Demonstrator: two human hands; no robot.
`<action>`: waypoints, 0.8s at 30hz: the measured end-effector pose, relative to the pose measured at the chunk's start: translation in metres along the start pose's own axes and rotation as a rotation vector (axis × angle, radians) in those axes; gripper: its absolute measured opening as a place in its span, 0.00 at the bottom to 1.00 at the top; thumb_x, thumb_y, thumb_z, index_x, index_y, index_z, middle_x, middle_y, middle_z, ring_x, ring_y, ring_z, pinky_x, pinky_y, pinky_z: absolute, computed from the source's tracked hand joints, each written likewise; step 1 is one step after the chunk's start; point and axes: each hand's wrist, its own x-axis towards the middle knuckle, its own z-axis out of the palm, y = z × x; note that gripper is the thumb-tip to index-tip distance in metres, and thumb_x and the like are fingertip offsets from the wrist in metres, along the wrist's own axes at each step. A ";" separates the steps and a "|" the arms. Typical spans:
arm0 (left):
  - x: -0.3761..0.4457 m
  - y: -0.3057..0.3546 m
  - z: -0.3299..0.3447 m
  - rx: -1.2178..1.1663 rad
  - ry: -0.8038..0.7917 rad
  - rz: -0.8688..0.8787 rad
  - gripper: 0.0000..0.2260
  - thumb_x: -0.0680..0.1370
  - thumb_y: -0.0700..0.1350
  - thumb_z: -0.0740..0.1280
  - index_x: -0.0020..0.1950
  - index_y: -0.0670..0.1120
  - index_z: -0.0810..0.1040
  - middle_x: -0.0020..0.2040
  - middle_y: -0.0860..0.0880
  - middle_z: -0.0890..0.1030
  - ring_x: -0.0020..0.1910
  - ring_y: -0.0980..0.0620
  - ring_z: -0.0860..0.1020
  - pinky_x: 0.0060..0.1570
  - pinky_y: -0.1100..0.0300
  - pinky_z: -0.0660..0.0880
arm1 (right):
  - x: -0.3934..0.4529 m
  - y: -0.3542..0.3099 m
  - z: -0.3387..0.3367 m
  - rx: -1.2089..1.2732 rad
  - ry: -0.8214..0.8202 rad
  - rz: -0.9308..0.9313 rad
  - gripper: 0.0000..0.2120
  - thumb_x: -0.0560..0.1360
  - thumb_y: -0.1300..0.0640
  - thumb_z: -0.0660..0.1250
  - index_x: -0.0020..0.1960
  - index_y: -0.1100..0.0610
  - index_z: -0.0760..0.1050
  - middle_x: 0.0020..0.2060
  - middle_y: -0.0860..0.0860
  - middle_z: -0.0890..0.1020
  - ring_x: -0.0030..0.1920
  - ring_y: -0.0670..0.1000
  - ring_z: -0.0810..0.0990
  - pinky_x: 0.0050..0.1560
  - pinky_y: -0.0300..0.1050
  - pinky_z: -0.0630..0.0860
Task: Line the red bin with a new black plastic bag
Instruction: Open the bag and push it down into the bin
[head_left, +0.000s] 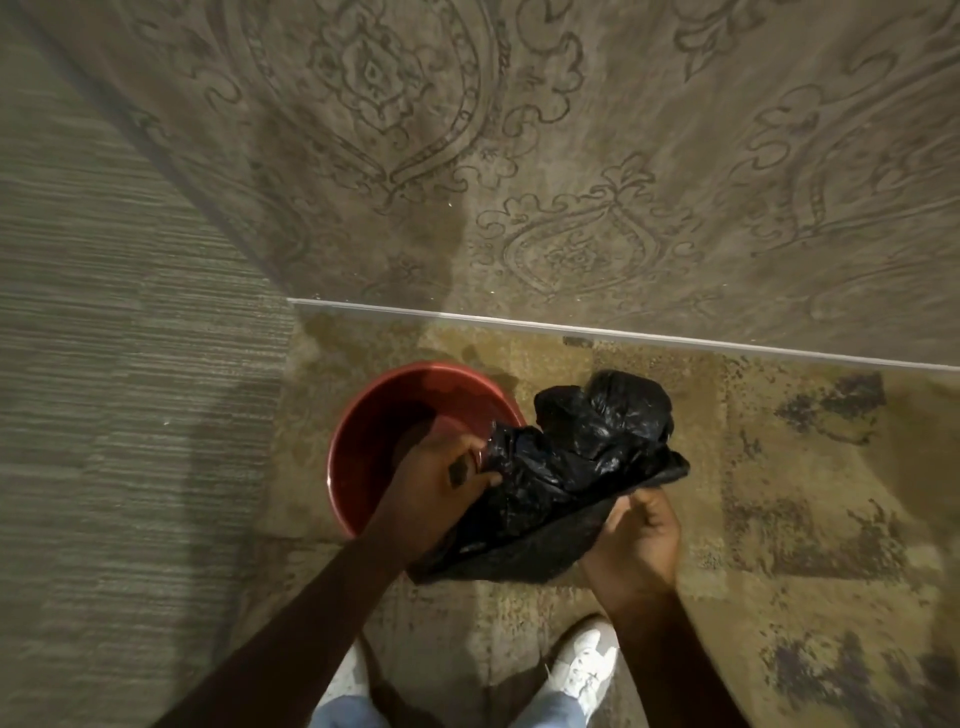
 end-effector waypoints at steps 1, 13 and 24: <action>0.002 0.008 -0.004 -0.046 0.038 0.022 0.05 0.74 0.53 0.72 0.49 0.56 0.79 0.44 0.61 0.80 0.47 0.61 0.80 0.47 0.62 0.74 | 0.002 -0.004 0.002 -0.054 0.031 0.006 0.20 0.58 0.43 0.84 0.43 0.53 0.85 0.38 0.49 0.87 0.44 0.47 0.86 0.51 0.43 0.80; -0.019 0.109 -0.071 -0.343 0.321 0.173 0.08 0.83 0.39 0.63 0.48 0.50 0.76 0.39 0.54 0.81 0.38 0.58 0.79 0.41 0.65 0.76 | 0.015 -0.049 -0.053 -1.179 0.203 0.174 0.06 0.78 0.65 0.69 0.44 0.58 0.83 0.44 0.59 0.87 0.46 0.60 0.84 0.44 0.45 0.76; 0.013 0.004 -0.064 -0.035 0.331 -0.287 0.07 0.77 0.38 0.72 0.41 0.48 0.81 0.34 0.55 0.85 0.36 0.55 0.84 0.42 0.59 0.81 | -0.026 -0.046 0.051 -1.273 -0.308 -0.426 0.12 0.84 0.49 0.60 0.62 0.42 0.79 0.61 0.38 0.82 0.64 0.41 0.79 0.61 0.37 0.75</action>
